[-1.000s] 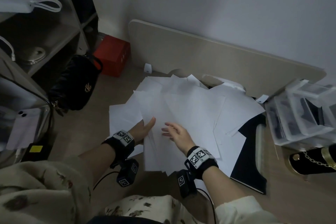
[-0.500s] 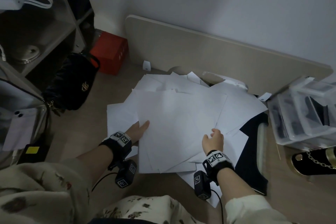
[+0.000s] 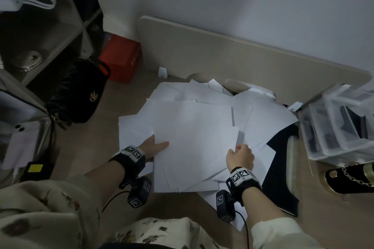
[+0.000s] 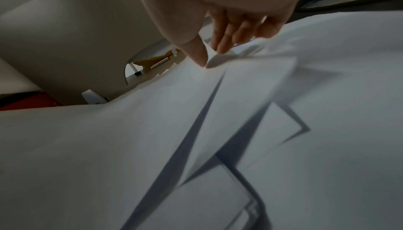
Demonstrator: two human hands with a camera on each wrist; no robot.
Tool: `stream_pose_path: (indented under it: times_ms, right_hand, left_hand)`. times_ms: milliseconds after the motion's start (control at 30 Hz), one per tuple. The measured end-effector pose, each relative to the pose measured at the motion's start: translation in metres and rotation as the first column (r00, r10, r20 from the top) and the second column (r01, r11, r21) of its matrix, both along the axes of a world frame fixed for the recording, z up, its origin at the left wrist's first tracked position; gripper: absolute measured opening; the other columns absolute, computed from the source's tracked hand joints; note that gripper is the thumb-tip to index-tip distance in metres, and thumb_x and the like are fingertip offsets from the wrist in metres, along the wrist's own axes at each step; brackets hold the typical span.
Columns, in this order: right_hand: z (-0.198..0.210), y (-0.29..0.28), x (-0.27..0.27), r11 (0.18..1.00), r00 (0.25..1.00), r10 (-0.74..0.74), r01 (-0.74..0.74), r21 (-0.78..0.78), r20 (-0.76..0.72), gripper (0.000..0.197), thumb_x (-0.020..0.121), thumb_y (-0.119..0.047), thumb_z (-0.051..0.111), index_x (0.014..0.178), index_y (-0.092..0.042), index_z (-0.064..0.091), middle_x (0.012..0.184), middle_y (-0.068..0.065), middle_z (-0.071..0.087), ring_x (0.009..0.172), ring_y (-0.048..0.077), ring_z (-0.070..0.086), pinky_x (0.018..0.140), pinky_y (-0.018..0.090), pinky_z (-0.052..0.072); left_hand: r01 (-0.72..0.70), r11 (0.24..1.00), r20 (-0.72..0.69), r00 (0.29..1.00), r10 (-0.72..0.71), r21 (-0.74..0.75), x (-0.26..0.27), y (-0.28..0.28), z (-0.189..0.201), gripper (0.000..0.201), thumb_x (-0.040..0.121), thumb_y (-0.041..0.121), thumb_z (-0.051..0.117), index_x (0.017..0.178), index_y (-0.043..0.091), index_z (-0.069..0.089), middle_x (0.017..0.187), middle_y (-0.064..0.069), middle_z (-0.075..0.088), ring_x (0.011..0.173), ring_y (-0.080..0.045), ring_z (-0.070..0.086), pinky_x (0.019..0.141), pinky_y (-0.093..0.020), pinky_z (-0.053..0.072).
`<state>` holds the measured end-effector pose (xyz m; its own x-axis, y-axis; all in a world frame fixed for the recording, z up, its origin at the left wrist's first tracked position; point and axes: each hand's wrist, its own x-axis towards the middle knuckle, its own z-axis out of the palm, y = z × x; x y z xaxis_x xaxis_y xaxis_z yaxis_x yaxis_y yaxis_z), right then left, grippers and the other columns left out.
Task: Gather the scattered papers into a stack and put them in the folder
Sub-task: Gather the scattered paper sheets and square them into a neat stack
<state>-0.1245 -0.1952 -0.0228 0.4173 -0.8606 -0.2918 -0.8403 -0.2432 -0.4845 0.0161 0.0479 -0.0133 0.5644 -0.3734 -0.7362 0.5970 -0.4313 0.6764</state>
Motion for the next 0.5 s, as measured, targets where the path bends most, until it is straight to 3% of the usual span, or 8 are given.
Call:
stream_pose_path:
  times_ms: [167,233,333,433,500]
  right_hand:
    - [-0.008,0.004,0.001,0.982,0.996,-0.017,-0.001,0.189,0.092,0.023,0.094,-0.017,0.045,0.114,-0.008,0.051,0.118,0.013,0.06,0.103,0.035,0.057,0.083,0.037,0.046]
    - [-0.012,0.003,0.001,0.982,0.995,0.008,-0.027,0.188,0.104,0.012,0.094,-0.013,0.042,0.097,-0.012,0.054,0.113,0.012,0.061,0.099,0.035,0.057,0.08,0.035,0.045]
    - [-0.013,0.0,0.0,0.979,0.995,-0.018,-0.002,0.203,0.098,0.027,0.093,-0.01,0.041,0.068,-0.02,0.04,0.087,0.01,0.054,0.082,0.028,0.049,0.072,0.031,0.039]
    - [-0.008,-0.002,0.001,0.972,0.994,-0.045,0.02,0.232,0.103,0.033,0.089,-0.005,0.043,0.06,-0.014,0.031,0.064,0.006,0.04,0.072,0.026,0.04,0.064,0.029,0.03]
    - [-0.005,-0.001,0.002,0.972,0.996,-0.057,0.038,0.232,0.075,0.032,0.091,-0.007,0.043,0.062,-0.014,0.032,0.067,0.004,0.041,0.075,0.026,0.041,0.066,0.029,0.032]
  left_hand:
    - [0.063,0.998,-0.081,0.995,-0.063,-0.005,0.003,0.009,0.0,0.053,0.088,0.023,0.066,0.134,0.015,0.042,0.125,-0.01,0.058,0.109,-0.032,0.059,0.083,-0.049,0.053]
    - [0.107,0.994,-0.1,0.989,-0.106,0.008,0.004,0.011,-0.002,0.053,0.087,0.023,0.066,0.135,0.015,0.043,0.124,-0.011,0.059,0.108,-0.032,0.06,0.085,-0.05,0.053]
    - [0.159,0.987,-0.095,0.983,-0.155,0.037,0.003,0.01,-0.002,0.048,0.088,0.025,0.065,0.13,0.015,0.045,0.118,-0.009,0.061,0.107,-0.031,0.06,0.09,-0.051,0.051]
    - [0.179,0.983,-0.095,0.98,-0.176,0.032,0.002,0.007,-0.001,0.055,0.084,0.031,0.07,0.131,0.017,0.045,0.122,-0.011,0.061,0.108,-0.033,0.061,0.09,-0.054,0.051]
    - [0.185,0.982,-0.073,0.981,-0.182,0.035,-0.001,0.004,0.003,0.047,0.087,0.028,0.068,0.127,0.018,0.045,0.117,-0.009,0.061,0.104,-0.031,0.061,0.085,-0.049,0.053]
